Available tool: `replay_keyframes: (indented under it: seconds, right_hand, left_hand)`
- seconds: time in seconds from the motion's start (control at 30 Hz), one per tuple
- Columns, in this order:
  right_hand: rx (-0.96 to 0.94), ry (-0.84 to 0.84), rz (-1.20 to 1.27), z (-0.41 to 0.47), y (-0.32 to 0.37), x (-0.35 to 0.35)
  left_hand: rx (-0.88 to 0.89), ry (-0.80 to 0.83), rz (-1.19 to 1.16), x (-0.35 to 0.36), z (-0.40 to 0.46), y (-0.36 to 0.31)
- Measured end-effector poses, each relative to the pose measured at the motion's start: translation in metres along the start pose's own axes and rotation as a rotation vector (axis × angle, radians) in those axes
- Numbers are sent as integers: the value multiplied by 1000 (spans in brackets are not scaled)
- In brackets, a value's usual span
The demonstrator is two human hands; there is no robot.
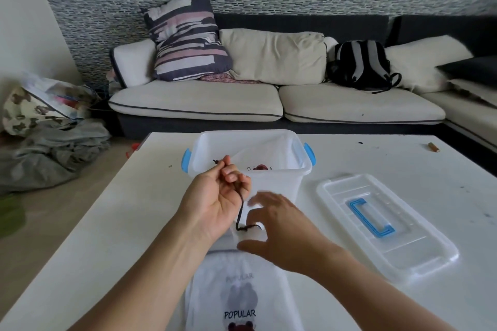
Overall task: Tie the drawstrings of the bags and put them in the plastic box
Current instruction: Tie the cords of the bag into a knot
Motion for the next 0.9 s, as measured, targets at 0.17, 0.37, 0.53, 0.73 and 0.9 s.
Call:
replay_keyframes:
  seconds: [0.17,0.37,0.53,0.73,0.9]
  right_hand:
    - [88,10,318,7,-16,-13]
    - [69,2,447,9,-33,-39]
    - [31,0,500,10,-36,-49]
    - [50,-58,608,6,-40,-57]
    - [57,-13,646,6,-42,-57]
  left_hand:
    - [258,-349,690,-42,7,-50]
    - [841,87,1480,4,-11,-75]
    - [716,792,1612,21,-23,-22]
    - [1021,693,1463,28,-26,-34]
    - [1001,679,1512,26,-23,-22]
Point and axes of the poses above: each hand's wrist, its own z-axis towards the middle knuckle, its own x-axis out of the palm, y = z × x, the point moved 8 cm from there along z, towards the middle knuckle, and after that the axes turned 12 degrees about x, right-handed, at the moved point
